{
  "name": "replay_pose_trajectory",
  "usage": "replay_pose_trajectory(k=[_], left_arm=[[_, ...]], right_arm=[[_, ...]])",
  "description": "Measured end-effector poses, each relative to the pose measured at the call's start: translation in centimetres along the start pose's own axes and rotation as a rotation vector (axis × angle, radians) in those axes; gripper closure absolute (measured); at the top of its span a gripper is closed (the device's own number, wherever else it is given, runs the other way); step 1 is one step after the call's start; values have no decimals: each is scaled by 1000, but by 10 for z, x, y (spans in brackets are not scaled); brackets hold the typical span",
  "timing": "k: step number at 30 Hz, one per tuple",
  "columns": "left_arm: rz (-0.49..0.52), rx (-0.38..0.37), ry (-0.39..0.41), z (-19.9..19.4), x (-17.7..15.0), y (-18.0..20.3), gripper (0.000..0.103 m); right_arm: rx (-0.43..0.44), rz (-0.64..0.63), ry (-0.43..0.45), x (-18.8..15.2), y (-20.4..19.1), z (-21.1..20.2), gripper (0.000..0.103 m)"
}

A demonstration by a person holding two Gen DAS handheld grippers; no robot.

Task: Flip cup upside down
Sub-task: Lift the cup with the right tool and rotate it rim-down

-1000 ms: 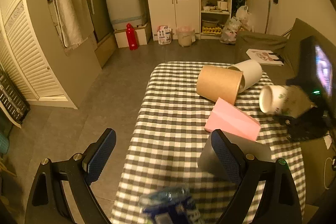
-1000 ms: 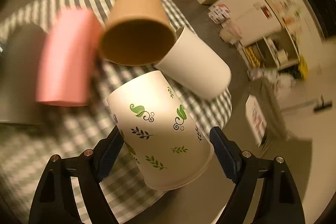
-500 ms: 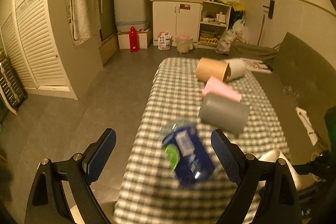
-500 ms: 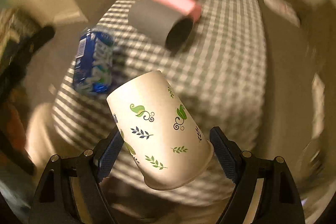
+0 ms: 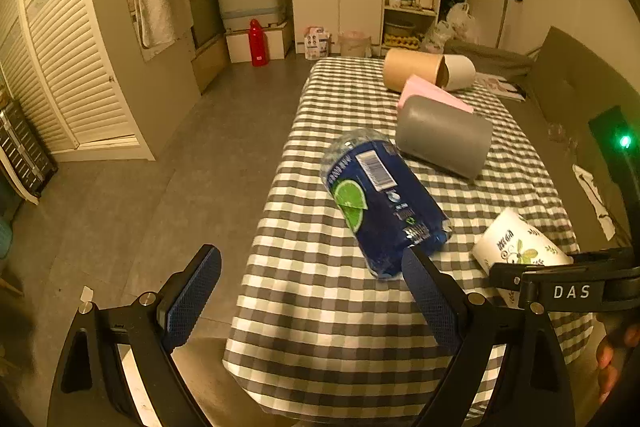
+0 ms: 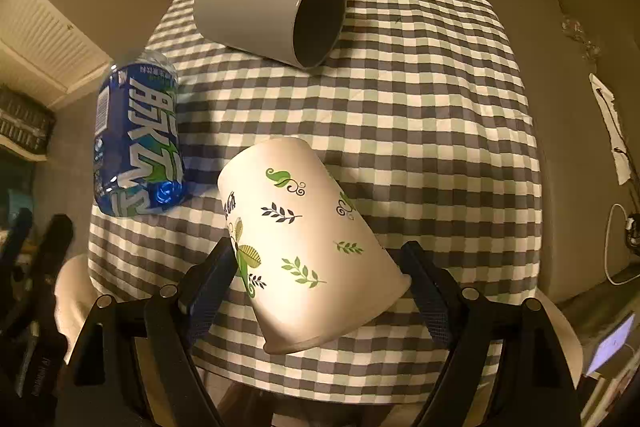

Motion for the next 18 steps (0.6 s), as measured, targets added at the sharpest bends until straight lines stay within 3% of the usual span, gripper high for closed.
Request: replay_pose_trajectory(k=[7,14,18], left_arm=[[39,-17,-25,-8,0,22,9],[51,-61,-75,-8,14,78,9],[55,-40,-116,8,23,113,9]], right_arm=[[6,-38,146,-6,24,-50,10],[-189,-52,281,-14,86,-95,8],[-219,-52,314,-22,114,-104,8]])
Point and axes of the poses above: each gripper's, at about its wrist camera, not at the fingertips, and z roughly the way its jaws point, y to its right, x to its top, the point moved 4 cm from there along z, roughly the way its jaws point, and after that the axes turned 6 degrees about -z, right-handed, at the moved point
